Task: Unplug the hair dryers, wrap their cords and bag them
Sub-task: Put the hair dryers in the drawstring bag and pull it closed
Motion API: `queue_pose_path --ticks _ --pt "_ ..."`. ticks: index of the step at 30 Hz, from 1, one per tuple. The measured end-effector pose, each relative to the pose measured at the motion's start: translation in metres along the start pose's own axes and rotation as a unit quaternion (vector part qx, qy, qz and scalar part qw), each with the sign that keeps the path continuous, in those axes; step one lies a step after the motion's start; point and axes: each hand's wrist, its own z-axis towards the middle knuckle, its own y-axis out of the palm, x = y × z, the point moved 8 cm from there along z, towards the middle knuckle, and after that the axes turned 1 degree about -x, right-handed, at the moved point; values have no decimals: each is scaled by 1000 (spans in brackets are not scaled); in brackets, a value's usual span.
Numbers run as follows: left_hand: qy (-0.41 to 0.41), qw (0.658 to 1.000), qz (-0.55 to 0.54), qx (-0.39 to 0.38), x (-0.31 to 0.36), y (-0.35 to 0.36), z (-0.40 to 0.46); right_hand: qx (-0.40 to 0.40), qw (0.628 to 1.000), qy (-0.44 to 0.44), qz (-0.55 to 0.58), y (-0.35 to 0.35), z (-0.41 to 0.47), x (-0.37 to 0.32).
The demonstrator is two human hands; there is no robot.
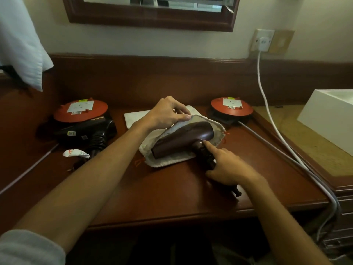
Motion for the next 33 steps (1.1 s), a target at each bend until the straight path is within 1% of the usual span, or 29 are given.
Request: queue_pose_path --ticks 2,3,5,6,14,17,20,22,24,26,29,33 --pt "9 1000 -6 2 7 6 -2 69 997 -5 45 -1 -5 1" --pt "15 1000 -5 6 11 7 -3 79 993 -12 84 -4 -6 2" --pt "33 999 5 13 19 10 -7 71 984 -24 160 -11 -8 1" --pt "44 999 12 16 24 10 -9 70 981 -25 180 -14 -8 1" --pt "97 994 49 30 58 2 -20 103 972 7 211 -36 28 -31" --pt "109 992 54 21 65 -4 -24 113 971 38 207 -44 47 -34" --pt "116 991 57 24 66 -11 -25 102 952 59 284 -43 57 -20" --pt "116 991 45 44 64 -18 -24 71 940 21 332 -34 52 -16" --pt "113 991 29 63 61 -23 -22 36 943 -50 326 -21 40 -20" --pt "112 991 17 72 60 -24 -20 40 948 -101 299 -11 29 -21" --pt "116 990 10 77 62 -23 -18 115 958 -122 233 -15 22 -16" --pt "127 989 11 73 69 -23 -17 191 964 -114 144 -16 27 -17"
